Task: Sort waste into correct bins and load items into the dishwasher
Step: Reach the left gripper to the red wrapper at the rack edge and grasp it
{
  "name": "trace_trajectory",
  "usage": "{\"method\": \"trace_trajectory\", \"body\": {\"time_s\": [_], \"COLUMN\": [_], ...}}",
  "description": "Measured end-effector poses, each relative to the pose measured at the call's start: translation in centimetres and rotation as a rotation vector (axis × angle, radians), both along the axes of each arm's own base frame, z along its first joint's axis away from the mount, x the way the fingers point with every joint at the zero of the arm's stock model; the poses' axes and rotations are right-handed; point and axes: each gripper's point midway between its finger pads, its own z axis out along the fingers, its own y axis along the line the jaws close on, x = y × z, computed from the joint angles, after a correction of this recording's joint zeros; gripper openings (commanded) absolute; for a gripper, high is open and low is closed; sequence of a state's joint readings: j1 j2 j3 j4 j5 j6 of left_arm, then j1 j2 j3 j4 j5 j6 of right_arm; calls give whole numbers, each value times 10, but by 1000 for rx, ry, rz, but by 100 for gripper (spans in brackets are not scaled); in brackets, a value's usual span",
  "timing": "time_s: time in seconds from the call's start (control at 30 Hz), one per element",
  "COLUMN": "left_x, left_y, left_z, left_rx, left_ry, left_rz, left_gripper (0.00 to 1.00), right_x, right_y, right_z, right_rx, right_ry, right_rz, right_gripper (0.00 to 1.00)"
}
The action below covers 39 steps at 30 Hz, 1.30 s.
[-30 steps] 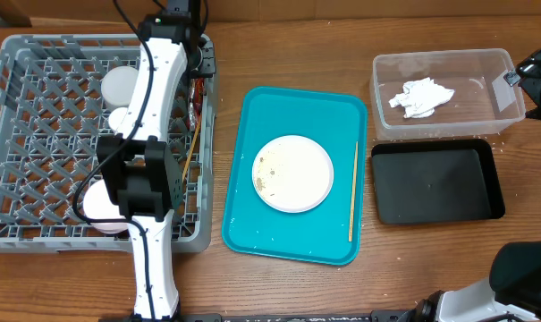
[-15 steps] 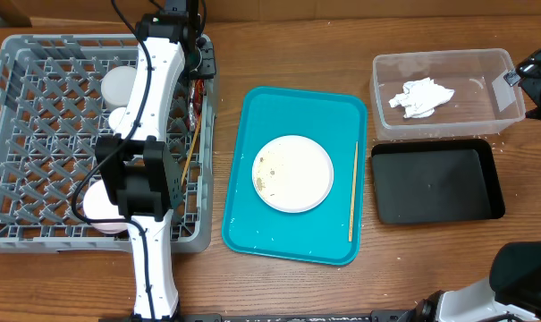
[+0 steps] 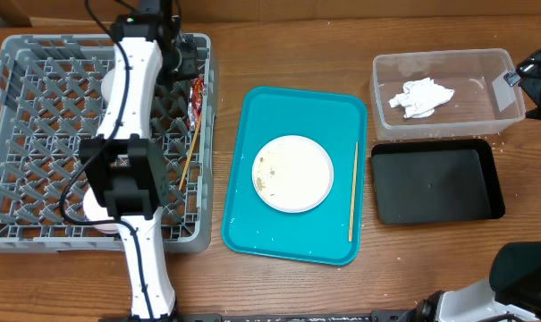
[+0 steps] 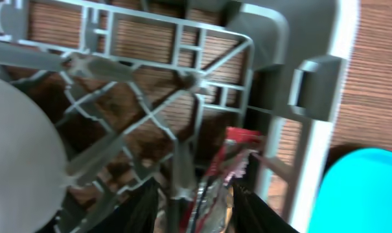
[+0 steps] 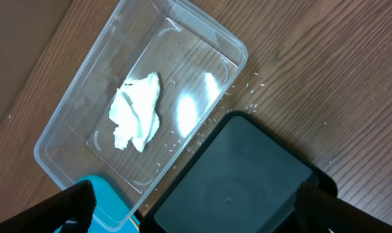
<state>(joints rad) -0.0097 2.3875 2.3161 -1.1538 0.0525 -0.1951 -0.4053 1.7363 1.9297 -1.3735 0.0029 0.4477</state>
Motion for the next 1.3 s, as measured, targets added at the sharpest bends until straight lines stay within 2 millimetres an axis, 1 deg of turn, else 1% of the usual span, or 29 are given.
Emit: {"method": "trace_trajectory", "body": {"time_s": [0.1, 0.43, 0.57, 1.13, 1.3], "left_x": [0, -2, -2, -1, 0], "left_y": [1, -27, -32, -28, -22], "left_z": [0, 1, 1, 0, -2], "left_rx": [-10, -47, -49, -22, 5], "left_ry": [-1, -2, -2, -6, -3], "left_rz": [-13, -97, -112, -116, -105], "left_gripper": [42, 41, 41, 41, 40], "right_x": [0, 0, 0, 0, 0], "right_y": [0, 0, 0, 0, 0], "right_z": [0, 0, 0, 0, 0], "right_rx": [0, 0, 0, 0, -1], "right_ry": [0, 0, 0, 0, 0], "right_rz": [-1, 0, 0, 0, 0], "right_gripper": [100, 100, 100, 100, 100]}}
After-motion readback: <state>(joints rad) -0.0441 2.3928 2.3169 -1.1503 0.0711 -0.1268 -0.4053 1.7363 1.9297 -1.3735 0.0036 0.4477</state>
